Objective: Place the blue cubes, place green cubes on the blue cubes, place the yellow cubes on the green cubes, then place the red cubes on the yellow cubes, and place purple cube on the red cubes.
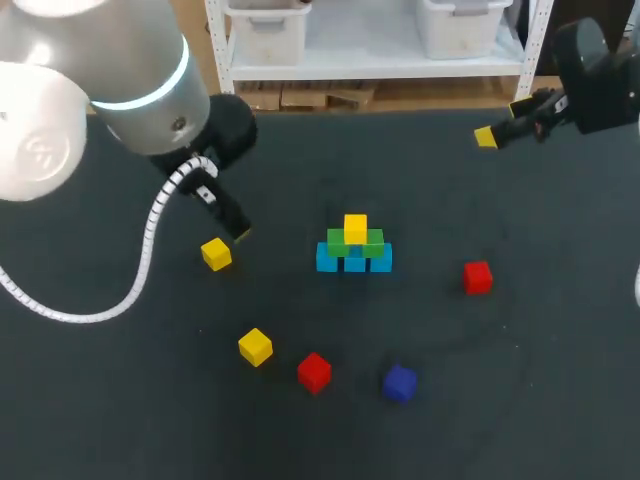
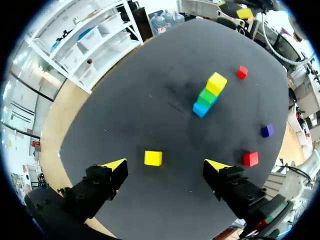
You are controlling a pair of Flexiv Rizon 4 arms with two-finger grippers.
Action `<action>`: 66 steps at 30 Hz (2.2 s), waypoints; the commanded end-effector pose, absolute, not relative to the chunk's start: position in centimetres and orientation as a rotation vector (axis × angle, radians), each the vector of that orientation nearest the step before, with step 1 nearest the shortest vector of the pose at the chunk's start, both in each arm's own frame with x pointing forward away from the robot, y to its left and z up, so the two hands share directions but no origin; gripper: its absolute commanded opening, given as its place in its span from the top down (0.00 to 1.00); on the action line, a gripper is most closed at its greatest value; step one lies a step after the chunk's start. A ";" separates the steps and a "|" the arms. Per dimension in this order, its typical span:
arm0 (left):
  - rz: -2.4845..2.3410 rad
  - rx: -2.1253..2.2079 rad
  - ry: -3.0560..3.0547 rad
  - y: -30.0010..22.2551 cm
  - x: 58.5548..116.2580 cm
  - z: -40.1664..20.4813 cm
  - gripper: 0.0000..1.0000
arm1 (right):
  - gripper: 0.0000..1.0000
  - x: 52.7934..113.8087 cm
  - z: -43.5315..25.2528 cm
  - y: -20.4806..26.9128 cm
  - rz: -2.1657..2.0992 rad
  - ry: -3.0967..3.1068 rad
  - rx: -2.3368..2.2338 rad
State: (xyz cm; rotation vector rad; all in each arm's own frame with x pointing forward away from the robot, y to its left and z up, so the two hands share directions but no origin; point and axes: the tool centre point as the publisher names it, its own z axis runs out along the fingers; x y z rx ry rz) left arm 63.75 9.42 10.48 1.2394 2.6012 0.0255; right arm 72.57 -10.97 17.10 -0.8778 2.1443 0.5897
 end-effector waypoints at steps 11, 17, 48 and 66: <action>-0.134 1.249 2.725 10.2 66.2 3.2 0.00 | 0.00 72.6 17.1 -11.0 0.593 2.142 -0.879; -0.160 1.275 2.752 10.4 66.3 2.4 0.00 | 0.00 72.6 17.1 -11.0 0.593 2.142 -0.879; -0.054 1.297 2.930 10.9 66.3 0.5 0.15 | 0.00 72.6 17.1 -11.0 0.593 2.142 -0.879; 0.135 1.337 2.966 11.1 66.1 0.7 1.00 | 0.00 72.6 17.1 -11.0 0.593 2.142 -0.879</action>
